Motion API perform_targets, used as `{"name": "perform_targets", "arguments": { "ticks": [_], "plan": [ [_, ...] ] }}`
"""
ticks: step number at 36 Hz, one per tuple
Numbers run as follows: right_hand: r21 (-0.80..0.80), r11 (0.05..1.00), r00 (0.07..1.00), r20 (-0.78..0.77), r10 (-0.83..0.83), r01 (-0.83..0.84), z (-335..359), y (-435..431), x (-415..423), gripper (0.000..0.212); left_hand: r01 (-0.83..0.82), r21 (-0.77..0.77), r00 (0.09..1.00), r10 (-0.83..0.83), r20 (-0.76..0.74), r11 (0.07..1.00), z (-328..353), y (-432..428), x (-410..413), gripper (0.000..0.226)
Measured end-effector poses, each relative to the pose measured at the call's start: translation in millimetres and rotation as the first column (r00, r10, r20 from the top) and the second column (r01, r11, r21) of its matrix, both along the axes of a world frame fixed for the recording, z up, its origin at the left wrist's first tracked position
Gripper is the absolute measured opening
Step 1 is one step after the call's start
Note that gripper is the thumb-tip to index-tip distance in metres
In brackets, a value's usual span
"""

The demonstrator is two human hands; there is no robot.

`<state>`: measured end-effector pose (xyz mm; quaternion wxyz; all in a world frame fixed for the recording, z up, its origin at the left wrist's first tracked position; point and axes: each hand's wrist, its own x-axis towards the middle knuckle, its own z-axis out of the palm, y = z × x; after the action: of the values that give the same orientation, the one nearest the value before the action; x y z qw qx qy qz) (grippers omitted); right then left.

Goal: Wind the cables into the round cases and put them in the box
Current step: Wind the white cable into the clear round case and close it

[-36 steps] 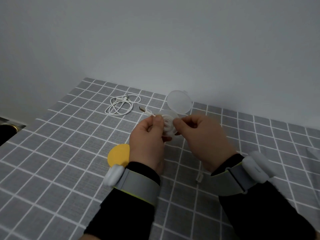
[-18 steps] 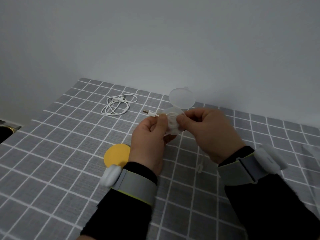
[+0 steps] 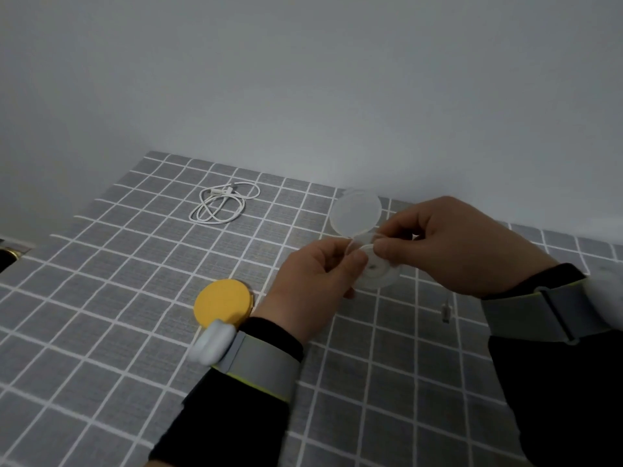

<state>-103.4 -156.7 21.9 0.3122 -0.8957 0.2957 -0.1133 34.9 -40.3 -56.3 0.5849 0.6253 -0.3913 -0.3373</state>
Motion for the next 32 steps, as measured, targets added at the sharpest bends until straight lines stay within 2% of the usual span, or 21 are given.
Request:
{"name": "perform_targets", "arguments": {
  "ticks": [6, 12, 19, 23, 32],
  "plan": [
    [0.071, 0.997, 0.997, 0.072, -0.019, 0.014, -3, 1, 3, 0.010, -0.017, -0.040, 1.000, 0.016, -0.024, 0.999, 0, 0, 1, 0.011],
    [0.181, 0.976, 0.954, 0.254, -0.161, 0.117, -17, 6, 18, 0.009, -0.137, -0.079, 0.988, 0.132, -0.075, 0.987, 2, 0, 4, 0.008],
    [0.198, 0.962, 0.925, 0.293, -0.241, 0.188, -21, 9, 26, 0.015, -0.307, -0.097, 0.940, 0.286, -0.185, 0.947, 0, -1, 8, 0.014],
    [0.214, 0.956, 0.912, 0.315, -0.264, 0.203, -29, 15, 34, 0.015, -0.331, -0.113, 0.923, 0.296, -0.245, 0.937, 4, -1, 7, 0.013],
    [0.236, 0.958, 0.919, 0.317, -0.235, 0.163, -33, 22, 41, 0.011, -0.392, -0.120, 0.898, 0.351, -0.264, 0.912, 2, -2, 9, 0.014]
  ]
}}
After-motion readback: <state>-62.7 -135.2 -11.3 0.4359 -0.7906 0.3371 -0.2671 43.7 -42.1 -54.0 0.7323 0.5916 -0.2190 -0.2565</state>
